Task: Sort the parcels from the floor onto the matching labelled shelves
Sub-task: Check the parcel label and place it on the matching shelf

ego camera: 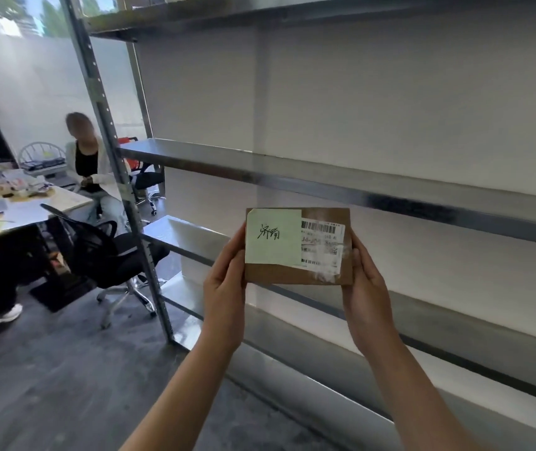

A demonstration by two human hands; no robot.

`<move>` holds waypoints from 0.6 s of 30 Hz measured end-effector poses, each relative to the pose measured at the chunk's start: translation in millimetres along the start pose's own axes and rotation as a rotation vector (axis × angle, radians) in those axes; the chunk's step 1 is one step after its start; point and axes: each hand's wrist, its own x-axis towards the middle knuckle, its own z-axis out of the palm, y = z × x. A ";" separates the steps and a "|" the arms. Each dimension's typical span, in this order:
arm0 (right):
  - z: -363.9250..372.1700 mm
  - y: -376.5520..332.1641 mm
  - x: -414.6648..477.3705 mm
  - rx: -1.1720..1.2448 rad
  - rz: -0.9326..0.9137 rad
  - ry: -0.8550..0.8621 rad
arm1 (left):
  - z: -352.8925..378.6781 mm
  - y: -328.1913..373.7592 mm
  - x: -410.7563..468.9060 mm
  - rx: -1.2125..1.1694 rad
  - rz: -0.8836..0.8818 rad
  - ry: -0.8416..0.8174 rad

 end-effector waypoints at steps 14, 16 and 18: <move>109.2 59.9 -8.6 -0.081 0.143 -0.231 | -118.7 17.9 0.8 0.025 0.010 0.252; 147.0 73.3 -8.0 -0.082 0.145 -0.290 | -153.1 28.7 10.3 0.041 0.015 0.300; 187.3 85.2 -5.5 -0.065 0.166 -0.336 | -185.6 40.8 21.1 0.056 0.046 0.323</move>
